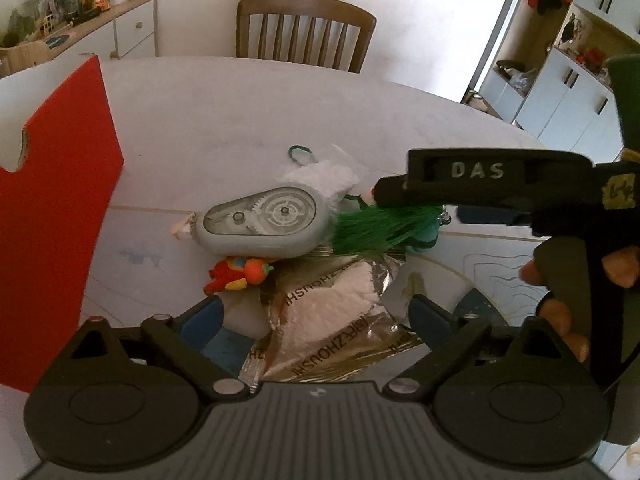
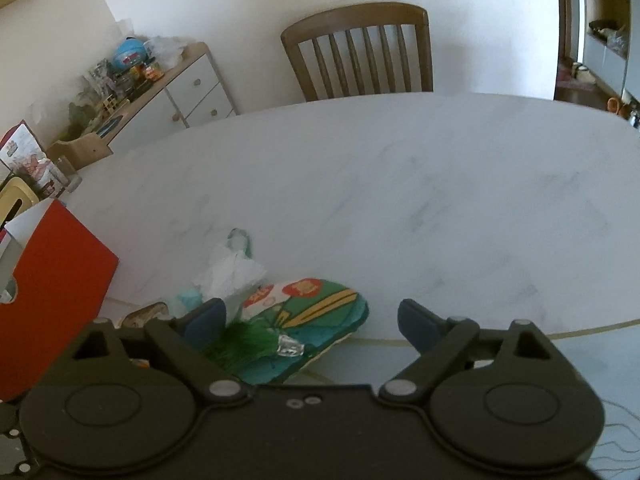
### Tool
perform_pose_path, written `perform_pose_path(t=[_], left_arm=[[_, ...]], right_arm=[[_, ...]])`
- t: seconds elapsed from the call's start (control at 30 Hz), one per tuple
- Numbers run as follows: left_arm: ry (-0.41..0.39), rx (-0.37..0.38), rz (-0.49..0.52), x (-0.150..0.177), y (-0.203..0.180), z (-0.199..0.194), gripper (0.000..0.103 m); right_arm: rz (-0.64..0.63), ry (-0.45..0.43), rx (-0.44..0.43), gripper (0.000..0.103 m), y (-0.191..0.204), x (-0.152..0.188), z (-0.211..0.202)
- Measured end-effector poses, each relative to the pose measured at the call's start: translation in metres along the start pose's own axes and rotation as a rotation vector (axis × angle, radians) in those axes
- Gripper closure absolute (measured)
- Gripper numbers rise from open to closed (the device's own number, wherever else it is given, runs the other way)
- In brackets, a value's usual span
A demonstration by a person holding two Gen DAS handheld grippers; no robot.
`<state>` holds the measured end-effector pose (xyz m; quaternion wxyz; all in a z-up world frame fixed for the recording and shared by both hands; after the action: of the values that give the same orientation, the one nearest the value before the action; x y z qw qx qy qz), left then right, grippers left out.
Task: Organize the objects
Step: 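Grasp the silver foil bag with the left tool while the right grasps the teal tasselled pouch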
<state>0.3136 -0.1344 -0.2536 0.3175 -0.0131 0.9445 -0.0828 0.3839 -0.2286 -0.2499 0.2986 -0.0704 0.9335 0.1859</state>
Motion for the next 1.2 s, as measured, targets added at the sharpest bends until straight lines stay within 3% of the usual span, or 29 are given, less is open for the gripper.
perform_pose_path(t=[0.2, 0.57, 0.87, 1.2], left_arm=[[-0.002, 0.028, -0.001, 0.002, -0.008, -0.002, 0.026], [-0.003, 0.029, -0.015, 0.0, -0.011, -0.007, 0.05], [-0.005, 0.057, 0.01, 0.005, -0.014, -0.015, 0.058], [0.021, 0.08, 0.012, 0.018, -0.009, -0.034, 0.059]], right_arm=[[0.014, 0.022, -0.028, 0.016, 0.004, 0.006, 0.002], [0.049, 0.022, -0.04, 0.048, 0.003, 0.01, 0.001], [0.046, -0.031, -0.027, 0.053, -0.003, 0.014, -0.028], [0.034, -0.072, 0.023, 0.053, -0.015, 0.041, -0.085]])
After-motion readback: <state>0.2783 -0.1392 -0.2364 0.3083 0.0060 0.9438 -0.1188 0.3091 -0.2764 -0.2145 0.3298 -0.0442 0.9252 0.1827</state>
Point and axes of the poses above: each gripper's, at about its wrist camera, not at the fingertips, and z roughly the way its jaws point, y to its left, x to its underside, the point moved 10 cm from there along z, roughly the way its jaws point
